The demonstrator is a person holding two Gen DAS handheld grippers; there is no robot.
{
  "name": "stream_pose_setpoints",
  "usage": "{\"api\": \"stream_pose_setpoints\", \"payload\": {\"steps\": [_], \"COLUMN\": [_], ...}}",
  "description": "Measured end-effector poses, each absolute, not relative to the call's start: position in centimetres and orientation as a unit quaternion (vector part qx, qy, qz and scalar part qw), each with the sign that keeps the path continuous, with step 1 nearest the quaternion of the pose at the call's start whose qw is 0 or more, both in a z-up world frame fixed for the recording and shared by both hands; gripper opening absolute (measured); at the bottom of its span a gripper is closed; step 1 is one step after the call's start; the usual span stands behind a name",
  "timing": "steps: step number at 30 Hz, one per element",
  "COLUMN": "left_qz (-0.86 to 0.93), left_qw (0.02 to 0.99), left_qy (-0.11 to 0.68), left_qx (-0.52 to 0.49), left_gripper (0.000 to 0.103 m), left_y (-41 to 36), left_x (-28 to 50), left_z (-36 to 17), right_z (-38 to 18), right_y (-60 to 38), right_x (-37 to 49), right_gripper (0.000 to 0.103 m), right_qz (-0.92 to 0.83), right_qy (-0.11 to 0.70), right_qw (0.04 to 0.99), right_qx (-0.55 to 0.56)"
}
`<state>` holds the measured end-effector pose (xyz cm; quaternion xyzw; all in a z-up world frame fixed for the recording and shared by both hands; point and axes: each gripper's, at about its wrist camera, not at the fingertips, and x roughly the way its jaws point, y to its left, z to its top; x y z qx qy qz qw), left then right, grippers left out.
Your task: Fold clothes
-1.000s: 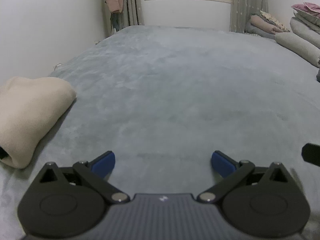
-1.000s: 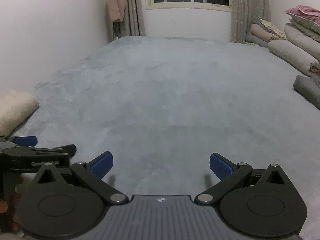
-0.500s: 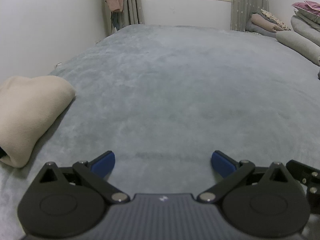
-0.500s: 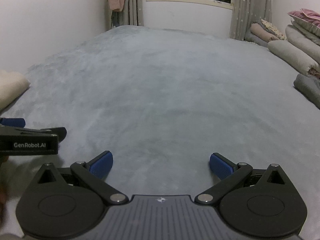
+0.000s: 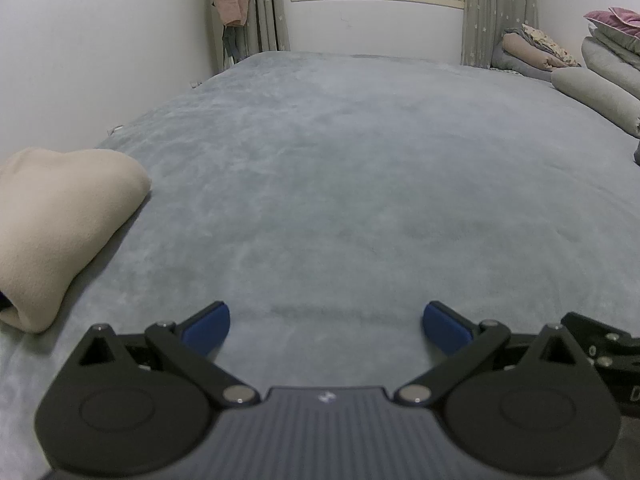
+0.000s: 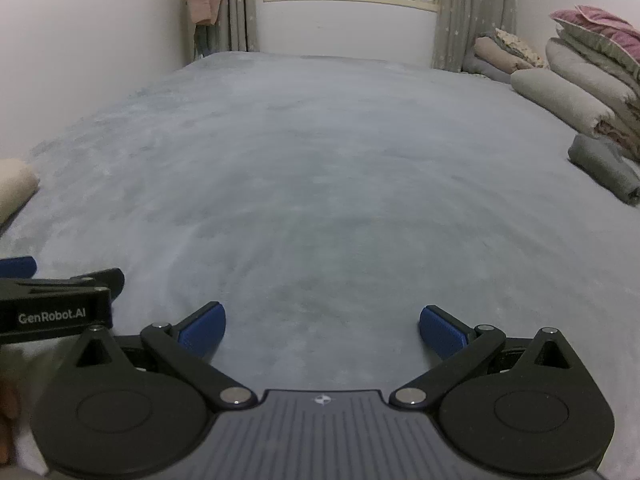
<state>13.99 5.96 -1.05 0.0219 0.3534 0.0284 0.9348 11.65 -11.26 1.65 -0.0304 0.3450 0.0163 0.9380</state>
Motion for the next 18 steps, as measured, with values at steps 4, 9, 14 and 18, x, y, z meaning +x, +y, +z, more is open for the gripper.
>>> {"api": "stream_pose_setpoints", "payload": {"steps": [4,9,14,18], "left_qz": [0.029,0.029,0.028,0.03], "left_qw": [0.935,0.935,0.936,0.936], "left_qy": [0.353,0.352,0.351,0.35], "left_qx": [0.022,0.022,0.021,0.023], "left_gripper": [0.103,0.103,0.103,0.103], "left_y": [5.9,5.9,6.0,5.9], "left_x": [14.0,13.9,14.0,14.0], "left_z": [-1.1,-1.1,-1.1,-1.1], "right_z": [1.8,2.0,1.6,1.6], "right_y": [-11.2,-11.3,-12.4,-12.7], "right_x": [11.4,10.9,10.7,10.7], "right_gripper": [0.103,0.103,0.103,0.103], "right_qz": [0.013,0.017,0.028,0.03], "right_qy": [0.345,0.342,0.336,0.338], "right_qw": [0.938,0.938,0.941,0.941], "right_qx": [-0.036,-0.048,-0.023,-0.015]}}
